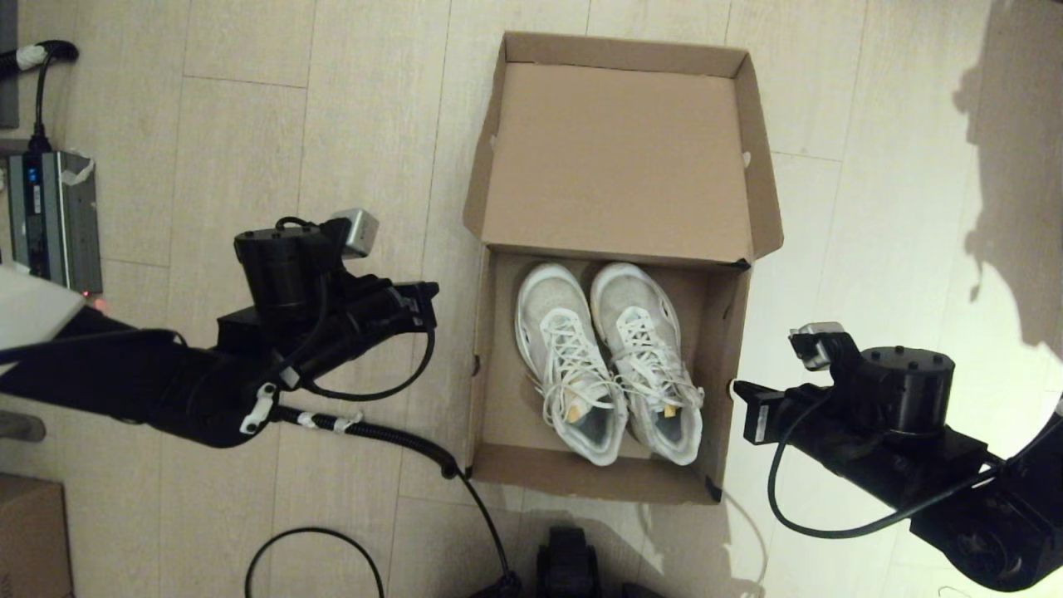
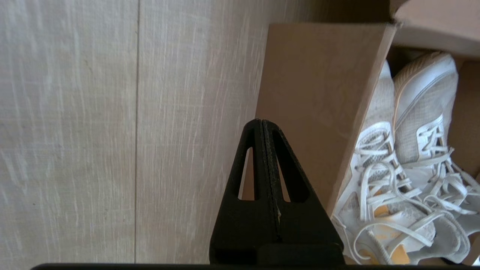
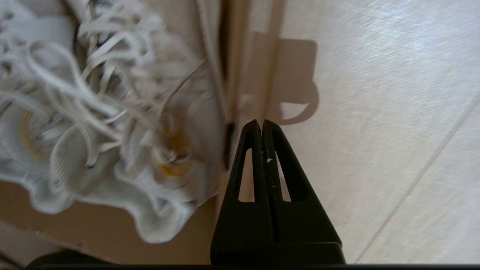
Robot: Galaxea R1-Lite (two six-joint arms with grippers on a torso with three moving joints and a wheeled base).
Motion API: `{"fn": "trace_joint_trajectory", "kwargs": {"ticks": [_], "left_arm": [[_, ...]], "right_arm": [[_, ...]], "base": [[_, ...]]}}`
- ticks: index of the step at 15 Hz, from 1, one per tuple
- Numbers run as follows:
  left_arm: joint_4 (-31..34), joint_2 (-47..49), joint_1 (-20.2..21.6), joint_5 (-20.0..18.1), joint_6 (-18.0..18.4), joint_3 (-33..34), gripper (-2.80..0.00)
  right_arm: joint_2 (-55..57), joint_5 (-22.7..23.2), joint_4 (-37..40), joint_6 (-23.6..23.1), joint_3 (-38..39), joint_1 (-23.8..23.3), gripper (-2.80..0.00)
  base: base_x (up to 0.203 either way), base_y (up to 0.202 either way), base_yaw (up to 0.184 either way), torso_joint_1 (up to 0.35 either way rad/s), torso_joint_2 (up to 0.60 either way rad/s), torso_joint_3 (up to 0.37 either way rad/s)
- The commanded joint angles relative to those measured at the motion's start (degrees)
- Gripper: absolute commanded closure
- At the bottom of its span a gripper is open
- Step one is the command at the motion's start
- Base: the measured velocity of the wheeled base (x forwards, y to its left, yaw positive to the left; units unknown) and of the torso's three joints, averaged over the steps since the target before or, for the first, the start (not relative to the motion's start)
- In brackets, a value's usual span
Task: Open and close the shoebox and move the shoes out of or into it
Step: Close the shoe box
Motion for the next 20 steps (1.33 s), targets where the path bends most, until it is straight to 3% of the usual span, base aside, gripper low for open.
{"fn": "trace_joint_trajectory", "kwargs": {"ticks": [1, 6, 7, 9, 12, 15, 18, 20], "left_arm": [[-0.4, 0.8, -0.1, 0.0, -0.1, 0.0, 0.0], [-3.9, 4.7, 0.3, 0.1, -0.7, -8.7, 0.0], [-4.3, 4.9, 0.9, -0.1, -3.5, -10.8, 0.0], [-4.3, 5.4, 2.4, -2.0, -11.4, -14.7, 0.0], [-4.0, 9.3, 3.7, -5.2, -14.4, -19.6, 0.0], [-3.8, 14.0, 3.7, -5.6, -20.4, -25.0, 0.0], [-3.8, 14.6, 3.0, -5.8, -27.6, -27.6, 0.0], [-3.9, 15.5, 2.7, -7.3, -32.6, -30.1, 0.0]], "right_arm": [[-1.9, -0.4, -0.4, -0.1, 0.2, -1.3, 0.0], [-3.2, -0.2, 0.7, -0.1, -5.4, -6.8, 0.0], [-3.2, 0.9, 2.9, 0.5, -8.7, -8.8, 0.0], [-3.2, 9.6, 9.6, 7.1, -15.4, -13.4, 0.0], [-0.6, 27.6, 18.7, 17.1, -28.6, -20.3, 0.0], [6.2, 34.7, 22.4, 26.9, -40.9, -23.1, 0.0], [8.2, 48.2, 21.3, 42.3, -44.4, -23.4, 0.0], [11.8, 49.2, 16.7, 44.4, -45.8, -22.8, 0.0]], "base": [[0.0, 0.0, 0.0, 0.0, 0.0, 0.0], [0.0, 0.0, 0.0, 0.0, 0.0, 0.0], [0.0, 0.0, 0.0, 0.0, 0.0, 0.0], [0.0, 0.0, 0.0, 0.0, 0.0, 0.0], [0.0, 0.0, 0.0, 0.0, 0.0, 0.0], [0.0, 0.0, 0.0, 0.0, 0.0, 0.0], [0.0, 0.0, 0.0, 0.0, 0.0, 0.0], [0.0, 0.0, 0.0, 0.0, 0.0, 0.0]]}}
